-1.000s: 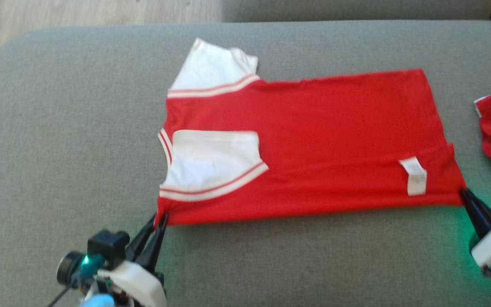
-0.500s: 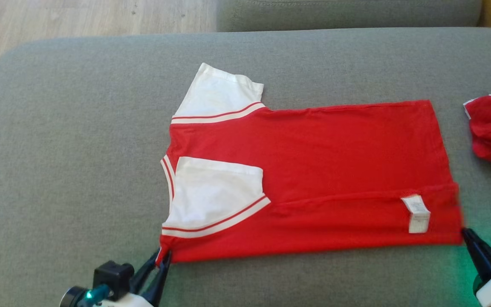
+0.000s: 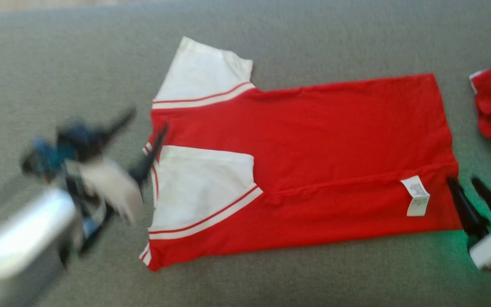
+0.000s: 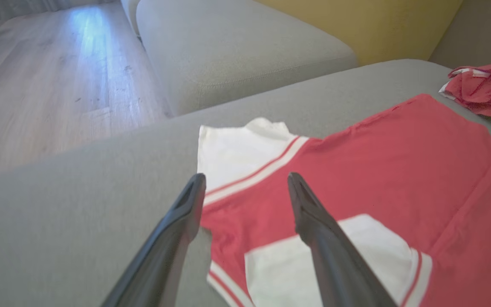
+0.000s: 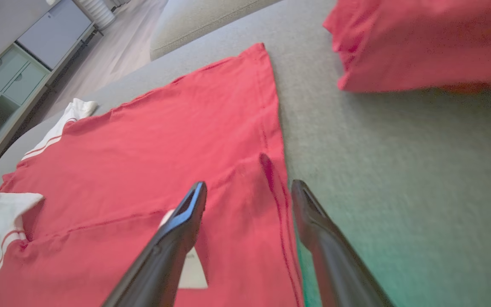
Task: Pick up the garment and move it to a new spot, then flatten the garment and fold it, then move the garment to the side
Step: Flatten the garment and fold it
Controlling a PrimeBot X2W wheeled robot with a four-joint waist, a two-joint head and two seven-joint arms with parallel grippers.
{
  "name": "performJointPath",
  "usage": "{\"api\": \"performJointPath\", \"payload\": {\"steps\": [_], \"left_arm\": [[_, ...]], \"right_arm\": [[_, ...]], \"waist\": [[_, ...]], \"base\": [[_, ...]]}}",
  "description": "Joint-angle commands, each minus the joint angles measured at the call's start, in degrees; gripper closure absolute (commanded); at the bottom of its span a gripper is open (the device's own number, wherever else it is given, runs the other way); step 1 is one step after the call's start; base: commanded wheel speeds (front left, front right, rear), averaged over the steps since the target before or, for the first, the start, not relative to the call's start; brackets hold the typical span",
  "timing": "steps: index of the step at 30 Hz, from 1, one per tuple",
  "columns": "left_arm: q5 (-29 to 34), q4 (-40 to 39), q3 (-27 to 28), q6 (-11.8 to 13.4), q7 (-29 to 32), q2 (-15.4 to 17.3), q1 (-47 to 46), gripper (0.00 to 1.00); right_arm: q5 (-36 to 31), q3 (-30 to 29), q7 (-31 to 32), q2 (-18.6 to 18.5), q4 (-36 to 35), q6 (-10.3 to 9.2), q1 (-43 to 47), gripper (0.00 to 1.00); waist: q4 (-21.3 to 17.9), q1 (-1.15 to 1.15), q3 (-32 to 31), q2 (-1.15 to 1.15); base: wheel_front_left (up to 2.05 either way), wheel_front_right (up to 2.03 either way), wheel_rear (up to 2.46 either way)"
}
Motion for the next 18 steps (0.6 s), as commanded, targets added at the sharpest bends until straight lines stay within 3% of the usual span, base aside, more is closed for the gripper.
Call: {"api": "performJointPath", "payload": {"steps": [1, 2, 5, 9, 18], "left_arm": [[-0.5, -0.6, 3.8, -2.4, 2.5, 3.0, -7.0, 0.00], [-0.9, 1.5, 4.6, -5.3, 6.3, 3.3, -13.0, 0.00], [-1.3, 5.9, 4.7, -9.4, 12.5, 2.8, -21.5, 0.00], [-3.5, 12.8, 4.6, -12.8, 21.3, 0.7, -30.2, 0.00], [-6.8, 25.9, 4.2, -14.7, 32.5, -2.7, -39.4, 0.00]], "right_arm": [[-2.1, -0.5, 1.3, -0.7, -3.3, -0.05, -3.6, 0.00], [-3.8, -0.7, 3.1, 0.8, -4.9, -0.05, -6.1, 0.00], [-6.2, -0.4, 5.2, 3.0, -6.7, -0.05, -10.4, 0.00], [-8.3, 1.2, 6.5, 6.1, -7.7, -0.05, -15.5, 0.00], [-8.8, 4.7, 5.6, 8.9, -6.6, -0.05, -19.7, 0.00]], "waist": [[-1.9, -0.01, 3.6, 0.00], [-3.2, -0.01, 5.9, 0.00], [-5.3, -0.01, 8.9, 0.00], [-7.9, -0.01, 12.1, 0.00], [-11.7, -0.01, 16.1, 0.00]], "base": [[0.00, 0.00, 0.00], [0.00, 0.00, 0.00], [0.00, 0.00, 0.00], [0.00, 0.00, 0.00], [0.00, 0.00, 0.00]]}}
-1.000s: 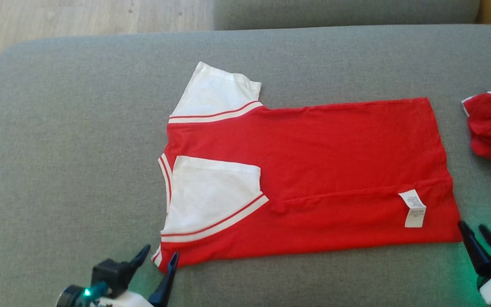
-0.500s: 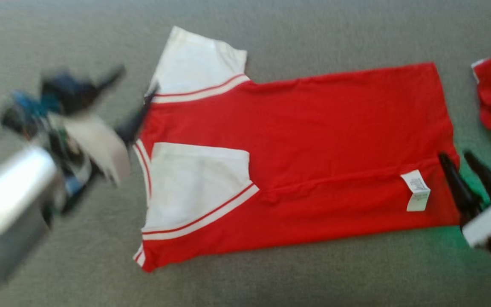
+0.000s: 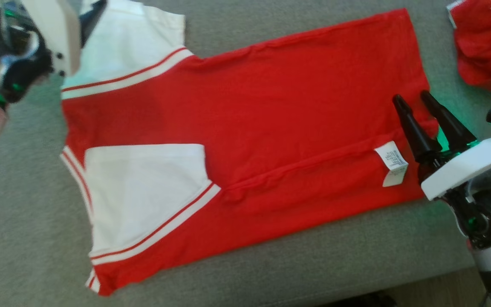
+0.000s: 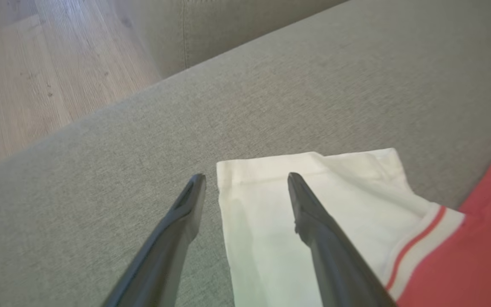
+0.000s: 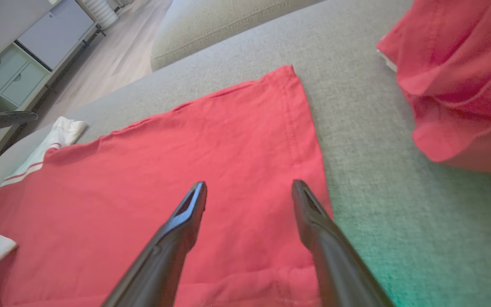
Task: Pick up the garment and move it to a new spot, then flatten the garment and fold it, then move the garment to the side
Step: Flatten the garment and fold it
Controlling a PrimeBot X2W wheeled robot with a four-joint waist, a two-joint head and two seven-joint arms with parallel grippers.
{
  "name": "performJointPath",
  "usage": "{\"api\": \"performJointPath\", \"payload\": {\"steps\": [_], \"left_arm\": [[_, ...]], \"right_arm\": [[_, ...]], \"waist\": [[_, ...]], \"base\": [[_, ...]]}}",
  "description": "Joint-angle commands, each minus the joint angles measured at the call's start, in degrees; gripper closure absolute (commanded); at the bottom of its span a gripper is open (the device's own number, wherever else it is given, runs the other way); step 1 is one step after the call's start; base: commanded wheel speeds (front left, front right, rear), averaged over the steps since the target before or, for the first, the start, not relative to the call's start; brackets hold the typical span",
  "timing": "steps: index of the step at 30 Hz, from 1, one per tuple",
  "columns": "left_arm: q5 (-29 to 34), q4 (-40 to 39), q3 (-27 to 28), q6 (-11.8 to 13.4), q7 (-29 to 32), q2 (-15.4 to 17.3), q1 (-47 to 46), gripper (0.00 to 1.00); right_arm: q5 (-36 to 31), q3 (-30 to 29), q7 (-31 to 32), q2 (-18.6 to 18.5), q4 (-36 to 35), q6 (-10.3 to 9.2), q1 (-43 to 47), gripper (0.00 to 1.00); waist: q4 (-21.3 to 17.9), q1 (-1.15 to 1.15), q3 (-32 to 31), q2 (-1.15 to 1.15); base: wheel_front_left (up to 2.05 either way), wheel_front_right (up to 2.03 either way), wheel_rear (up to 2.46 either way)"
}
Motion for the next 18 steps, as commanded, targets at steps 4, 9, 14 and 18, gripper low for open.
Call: {"api": "performJointPath", "payload": {"steps": [4, 9, 14, 18], "left_arm": [[0.4, 3.1, 2.2, -0.2, 2.1, 2.5, -4.9, 0.00], [1.0, 6.6, 1.7, -0.3, 3.0, 3.3, -5.6, 0.00], [1.1, 8.7, 1.3, -0.7, 3.5, 3.7, -5.6, 0.00], [0.4, 9.4, 1.2, -1.0, 4.1, 3.6, -5.2, 0.59]], "right_arm": [[0.5, 1.6, -1.5, -0.3, -0.8, -0.05, -0.6, 0.00], [1.3, 2.6, -2.9, -0.4, 0.1, -0.05, -0.9, 0.00], [2.0, 3.0, -3.8, -0.7, 1.0, -0.05, -1.1, 0.00], [2.4, 2.9, -4.1, -1.2, 1.6, -0.05, -1.2, 0.00]], "waist": [[-2.9, -0.02, 2.5, 0.00], [-4.3, -0.02, 3.2, 0.00], [-5.0, -0.02, 3.2, 0.00], [-5.0, -0.02, 2.8, 0.00]], "base": [[0.00, 0.00, 0.00], [0.00, 0.00, 0.00], [0.00, 0.00, 0.00], [0.00, 0.00, 0.00]]}}
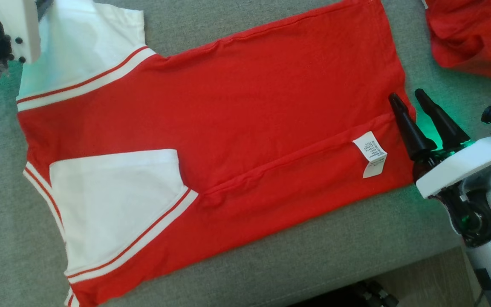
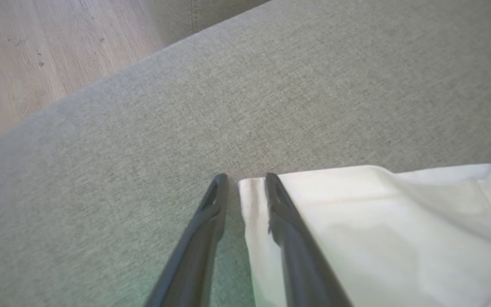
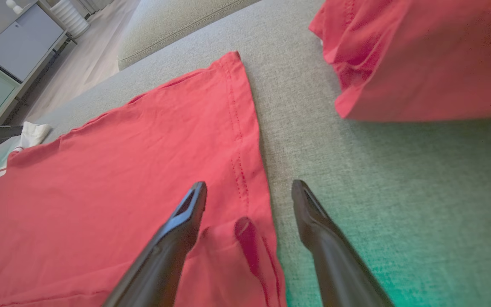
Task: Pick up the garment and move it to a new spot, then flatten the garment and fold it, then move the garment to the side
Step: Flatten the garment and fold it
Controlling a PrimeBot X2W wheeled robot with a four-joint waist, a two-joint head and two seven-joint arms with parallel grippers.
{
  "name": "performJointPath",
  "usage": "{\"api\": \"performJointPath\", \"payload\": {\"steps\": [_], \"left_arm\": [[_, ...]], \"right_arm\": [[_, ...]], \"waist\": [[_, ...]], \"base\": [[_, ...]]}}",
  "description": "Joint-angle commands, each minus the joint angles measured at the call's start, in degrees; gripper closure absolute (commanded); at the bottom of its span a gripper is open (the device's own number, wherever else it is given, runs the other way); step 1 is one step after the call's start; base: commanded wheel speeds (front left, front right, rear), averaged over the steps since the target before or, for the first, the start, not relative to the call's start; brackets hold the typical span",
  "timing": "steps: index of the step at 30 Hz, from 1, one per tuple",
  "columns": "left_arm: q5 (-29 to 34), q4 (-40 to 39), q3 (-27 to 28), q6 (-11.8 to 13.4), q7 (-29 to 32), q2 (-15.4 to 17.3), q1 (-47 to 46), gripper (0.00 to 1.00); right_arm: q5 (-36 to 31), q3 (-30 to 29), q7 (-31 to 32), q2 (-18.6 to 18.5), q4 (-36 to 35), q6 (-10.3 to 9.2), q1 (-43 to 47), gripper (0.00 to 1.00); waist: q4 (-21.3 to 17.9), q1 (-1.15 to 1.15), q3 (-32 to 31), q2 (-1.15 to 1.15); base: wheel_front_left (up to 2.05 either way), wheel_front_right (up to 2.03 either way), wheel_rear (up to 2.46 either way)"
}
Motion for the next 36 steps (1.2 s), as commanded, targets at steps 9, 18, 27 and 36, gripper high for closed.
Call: {"api": "performJointPath", "payload": {"steps": [9, 18, 27, 36], "left_arm": [[-1.1, -1.7, 2.6, -0.4, -1.4, 1.6, -1.1, 1.00], [1.5, -7.2, 0.9, -2.6, -7.3, 0.4, -1.7, 1.00], [2.2, -12.8, -0.5, -3.2, -9.3, -0.3, -1.6, 1.00], [2.1, -14.6, -2.1, -3.6, -10.8, -1.4, -1.1, 1.00]], "right_arm": [[0.0, -1.0, -0.7, -1.8, -1.0, -0.05, -0.3, 0.00], [-4.3, -1.2, 4.4, -2.8, 5.0, -0.05, -9.8, 0.00], [-13.0, 1.4, 8.8, -2.6, 19.4, -0.05, -22.6, 0.00], [-16.6, 3.6, 10.4, -1.4, 29.8, -0.05, -28.7, 0.00]], "waist": [[1.8, 0.00, -2.0, 0.00], [6.3, 0.00, -4.4, 0.00], [10.1, 0.00, -4.5, 0.00], [12.7, 0.00, -5.1, 0.00]], "base": [[0.00, 0.00, 0.00], [0.00, 0.00, 0.00], [0.00, 0.00, 0.00], [0.00, 0.00, 0.00]]}}
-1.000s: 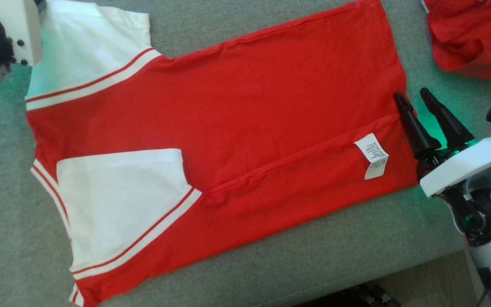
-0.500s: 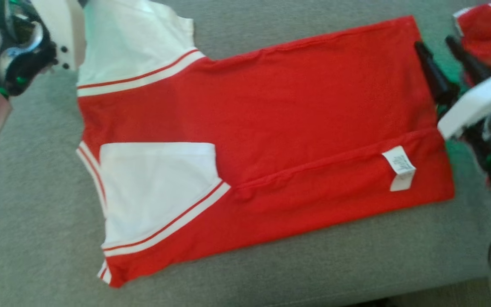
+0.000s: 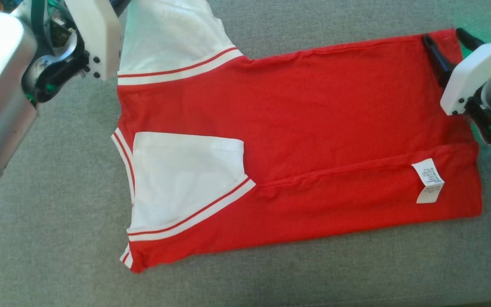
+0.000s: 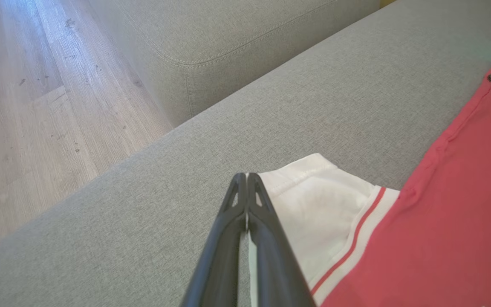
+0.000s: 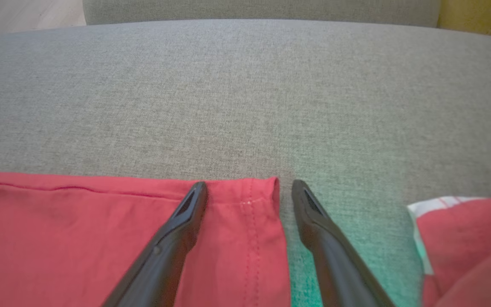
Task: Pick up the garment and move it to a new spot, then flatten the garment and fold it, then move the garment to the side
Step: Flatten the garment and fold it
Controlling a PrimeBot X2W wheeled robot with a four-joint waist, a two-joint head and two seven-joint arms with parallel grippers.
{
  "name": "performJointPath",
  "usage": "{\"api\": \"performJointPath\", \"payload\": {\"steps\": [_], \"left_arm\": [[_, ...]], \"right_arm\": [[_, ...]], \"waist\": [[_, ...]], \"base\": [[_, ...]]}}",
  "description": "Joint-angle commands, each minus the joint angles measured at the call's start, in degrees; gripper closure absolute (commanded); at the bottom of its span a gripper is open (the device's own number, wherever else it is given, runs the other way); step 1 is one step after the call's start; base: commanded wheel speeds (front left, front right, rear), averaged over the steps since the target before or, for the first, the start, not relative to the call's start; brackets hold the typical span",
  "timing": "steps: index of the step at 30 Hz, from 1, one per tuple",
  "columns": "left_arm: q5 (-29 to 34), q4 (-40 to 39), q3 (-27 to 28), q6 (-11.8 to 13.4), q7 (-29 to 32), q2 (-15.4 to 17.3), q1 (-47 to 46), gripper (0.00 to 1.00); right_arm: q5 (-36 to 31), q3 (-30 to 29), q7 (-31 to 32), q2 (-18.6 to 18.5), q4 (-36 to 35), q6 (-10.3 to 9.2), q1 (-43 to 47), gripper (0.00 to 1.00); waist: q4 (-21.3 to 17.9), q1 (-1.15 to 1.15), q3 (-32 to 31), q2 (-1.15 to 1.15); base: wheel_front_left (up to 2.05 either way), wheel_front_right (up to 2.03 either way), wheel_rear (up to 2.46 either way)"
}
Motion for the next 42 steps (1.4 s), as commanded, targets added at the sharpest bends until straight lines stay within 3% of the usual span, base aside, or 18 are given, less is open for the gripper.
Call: {"api": "performJointPath", "payload": {"steps": [1, 5, 9, 12, 14, 16, 18, 32, 42], "left_arm": [[0.3, -1.0, 2.1, -0.1, -0.8, 1.8, -2.1, 1.00], [0.3, -0.6, 1.6, -0.2, -1.2, 1.8, -2.0, 1.00], [0.0, -0.3, 1.2, -0.3, -1.7, 1.8, -2.1, 1.00], [-0.2, -0.1, 0.8, -0.3, -1.8, 1.9, -2.1, 1.00], [-0.3, 0.0, 0.6, -0.3, -2.0, 1.9, -2.2, 1.00], [-0.4, 0.2, 0.4, -0.3, -2.2, 2.0, -2.3, 1.00], [0.1, 0.2, 0.0, -0.3, -2.7, 2.2, -2.7, 1.00], [9.7, 3.3, -2.5, -0.4, -16.7, 3.3, -9.9, 1.00], [7.6, 2.9, -4.2, -0.4, -18.7, 2.8, -8.1, 1.00]], "right_arm": [[-0.3, 0.5, 0.4, 0.2, -0.8, -0.05, -0.7, 0.00], [-0.5, 1.2, 1.4, 0.4, 0.4, -0.05, -1.2, 0.02], [-1.0, 1.7, 1.7, 0.2, 0.9, -0.05, -1.4, 0.18], [-1.3, 1.9, 1.9, 0.1, 1.0, -0.05, -1.6, 0.40], [-1.4, 2.0, 2.0, 0.1, 1.0, -0.05, -1.7, 0.64], [-1.6, 2.1, 2.1, 0.0, 1.1, -0.05, -1.8, 0.76], [-1.6, 2.1, 1.9, 0.0, 0.9, -0.05, -2.0, 1.00], [2.4, -4.9, -3.7, 0.3, 1.5, -0.05, -6.0, 1.00], [6.4, -5.6, -4.1, -1.6, 0.5, -0.05, -3.1, 1.00]], "waist": [[0.3, 0.00, -0.4, 0.00], [0.5, 0.00, -0.9, 0.00], [0.6, 0.00, -1.1, 0.00], [0.6, 0.00, -1.2, 0.00], [0.6, 0.00, -1.1, 0.00], [0.7, 0.00, -1.1, 0.00], [0.7, 0.00, -1.1, 0.00], [0.7, 0.00, -0.9, 0.00], [2.0, 0.00, -2.9, 0.00]], "base": [[0.00, 0.00, 0.00], [0.00, 0.00, 0.00], [0.00, 0.00, 0.00], [0.00, 0.00, 0.00], [0.00, 0.00, 0.00], [0.00, 0.00, 0.00], [0.00, 0.00, 0.00], [0.00, 0.00, 0.00], [0.00, 0.00, 0.00]]}}
